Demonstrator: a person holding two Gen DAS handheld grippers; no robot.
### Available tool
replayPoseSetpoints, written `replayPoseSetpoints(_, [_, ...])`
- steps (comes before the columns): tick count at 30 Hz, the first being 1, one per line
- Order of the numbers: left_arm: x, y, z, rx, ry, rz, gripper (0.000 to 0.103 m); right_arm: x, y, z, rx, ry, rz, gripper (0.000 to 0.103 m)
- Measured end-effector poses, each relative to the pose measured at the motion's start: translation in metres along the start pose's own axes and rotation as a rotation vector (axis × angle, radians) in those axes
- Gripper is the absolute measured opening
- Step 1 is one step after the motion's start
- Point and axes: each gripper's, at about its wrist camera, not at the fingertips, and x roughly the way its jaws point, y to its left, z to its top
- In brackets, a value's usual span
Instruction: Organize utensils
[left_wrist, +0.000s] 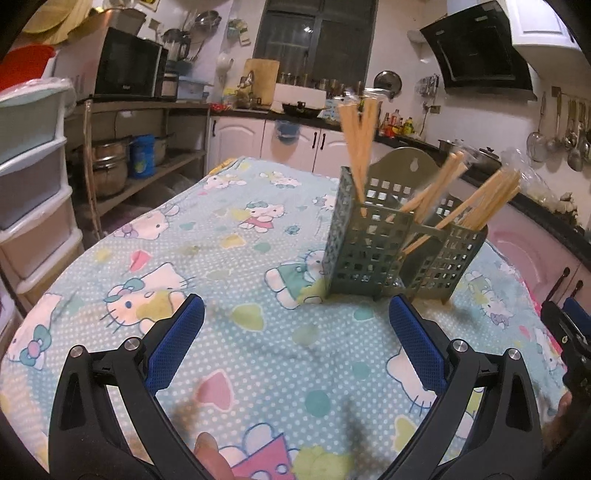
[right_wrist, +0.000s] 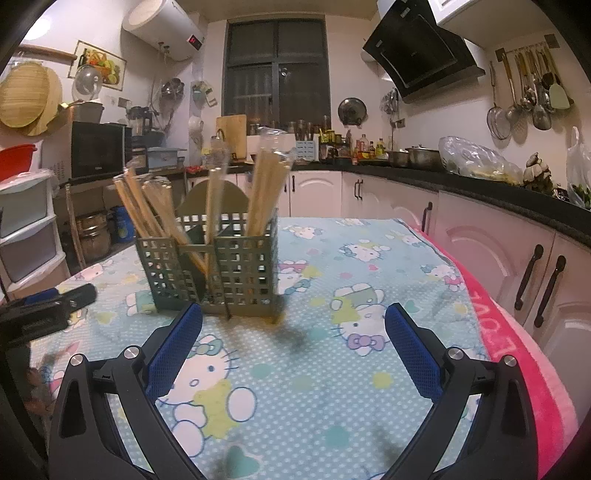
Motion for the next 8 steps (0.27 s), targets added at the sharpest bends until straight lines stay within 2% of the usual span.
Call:
replayPoseSetpoints(4, [0.007, 0.03, 0.02, -0.041, 0.042, 0.03, 0.092, 0.016, -0.029, 0.015, -0.013, 0.084, -0.088, 0.096])
replayPoseSetpoints(6, [0.017, 0.047, 0.032, -0.051, 0.085, 0.058, 0.092, 0.033, -0.05, 0.022, -0.005, 0.164, -0.136, 0.096])
replayPoseSetpoints(8, [0.032, 0.064, 0.042, -0.055, 0.127, 0.111, 0.092, 0.058, -0.078, 0.025, 0.011, 0.287, -0.197, 0.096])
